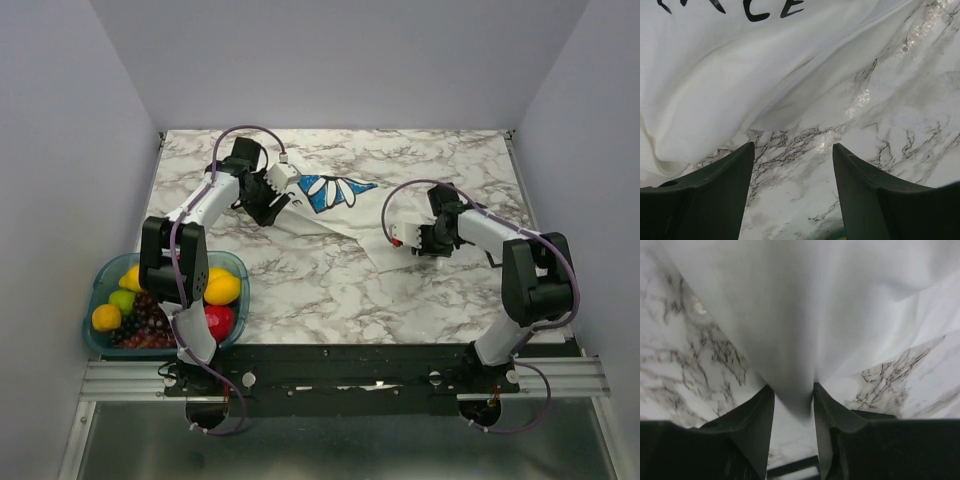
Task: Remove the brooch from the garment
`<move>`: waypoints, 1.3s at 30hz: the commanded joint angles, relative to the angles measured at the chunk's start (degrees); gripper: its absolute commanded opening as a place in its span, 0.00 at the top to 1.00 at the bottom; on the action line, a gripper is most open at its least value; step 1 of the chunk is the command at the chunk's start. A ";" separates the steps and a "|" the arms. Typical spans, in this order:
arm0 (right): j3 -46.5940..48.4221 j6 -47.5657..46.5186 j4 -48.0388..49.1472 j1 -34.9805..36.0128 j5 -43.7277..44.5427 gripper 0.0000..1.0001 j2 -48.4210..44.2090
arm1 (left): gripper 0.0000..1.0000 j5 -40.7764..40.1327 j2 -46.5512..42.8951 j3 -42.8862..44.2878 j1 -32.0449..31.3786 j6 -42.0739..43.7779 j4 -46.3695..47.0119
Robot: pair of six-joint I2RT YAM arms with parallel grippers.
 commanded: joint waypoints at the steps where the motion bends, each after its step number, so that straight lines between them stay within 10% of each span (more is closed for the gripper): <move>1: 4.66 5.62 -1.16 -0.19 0.84 0.82 2.74 | 0.28 -2.82 -1.36 0.82 0.96 -0.97 0.30; 3: 8.62 9.13 -3.20 -0.11 -3.37 0.99 1.08 | 0.28 -2.91 -0.66 1.27 1.22 -1.32 0.12; 11: 31.81 35.85 -10.15 -0.19 -25.16 0.99 -2.89 | 0.28 -3.17 0.48 -0.22 1.40 -11.40 5.30; 19: 40.53 46.16 -10.76 -0.19 -26.94 0.99 0.45 | 0.28 -5.55 4.88 1.79 0.96 -12.84 11.37; 25: 44.14 47.56 -12.17 -0.20 -25.98 0.99 2.12 | 0.48 -4.23 8.39 4.25 0.87 -7.84 9.44; 32: 47.48 50.98 -9.46 -0.28 -22.74 0.99 2.74 | 0.96 -1.33 8.58 6.19 0.96 -6.68 6.10; 39: 62.93 61.69 -2.17 -6.07 -13.42 0.99 8.00 | 1.00 -6.51 0.24 13.73 1.31 4.62 3.99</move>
